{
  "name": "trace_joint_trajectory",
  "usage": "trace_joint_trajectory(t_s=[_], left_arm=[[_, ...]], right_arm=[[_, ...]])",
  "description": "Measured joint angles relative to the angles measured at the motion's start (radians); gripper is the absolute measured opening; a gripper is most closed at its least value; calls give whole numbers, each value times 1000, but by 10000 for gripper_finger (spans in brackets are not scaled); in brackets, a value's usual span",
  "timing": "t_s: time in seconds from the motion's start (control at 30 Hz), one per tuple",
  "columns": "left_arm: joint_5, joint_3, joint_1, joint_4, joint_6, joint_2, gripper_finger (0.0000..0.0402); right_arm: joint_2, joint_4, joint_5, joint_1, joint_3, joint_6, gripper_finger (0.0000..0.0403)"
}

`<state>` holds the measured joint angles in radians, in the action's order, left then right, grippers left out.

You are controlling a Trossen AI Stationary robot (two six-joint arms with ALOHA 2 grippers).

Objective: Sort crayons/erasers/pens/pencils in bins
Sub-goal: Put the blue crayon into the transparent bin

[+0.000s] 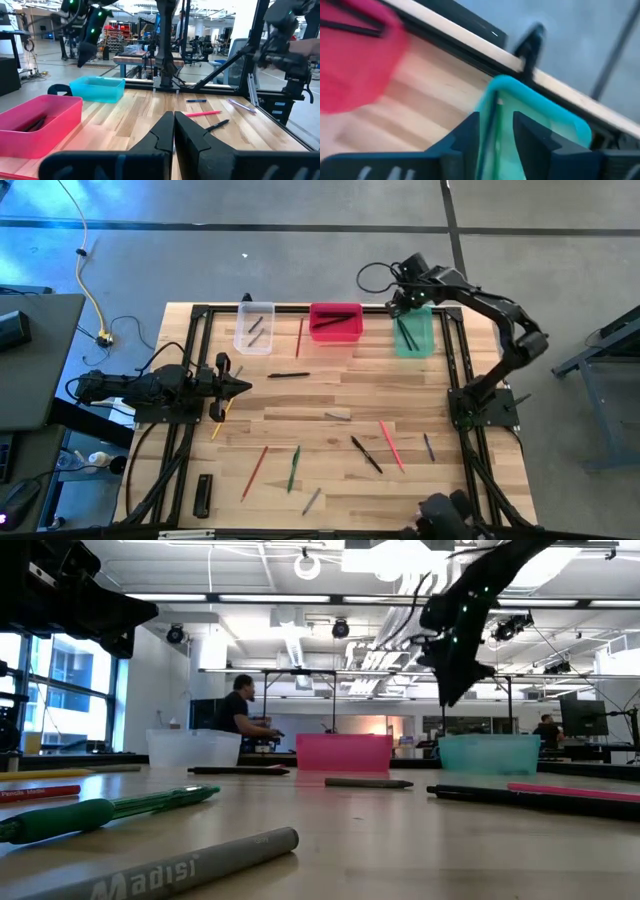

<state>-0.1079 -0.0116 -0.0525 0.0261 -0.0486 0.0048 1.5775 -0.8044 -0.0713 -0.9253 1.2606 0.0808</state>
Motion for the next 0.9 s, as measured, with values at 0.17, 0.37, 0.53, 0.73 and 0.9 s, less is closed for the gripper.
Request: trace_joint_trajectory(t_s=[0.17,0.37,0.53,0.73,0.9], left_arm=[[0,0,0,0,0,0,3],[0,0,0,0,0,0,3],[0,0,0,0,0,0,3],[0,0,0,0,0,0,3],[0,0,0,0,-1,0,3]], right_arm=[[-43,190,82,45,-32,-126,34],[-51,766,317,75,-251,-132,10],[-51,1048,334,166,-423,-119,3],[-52,1226,263,303,-593,-73,1],[-74,1287,164,453,-671,-30,0]])
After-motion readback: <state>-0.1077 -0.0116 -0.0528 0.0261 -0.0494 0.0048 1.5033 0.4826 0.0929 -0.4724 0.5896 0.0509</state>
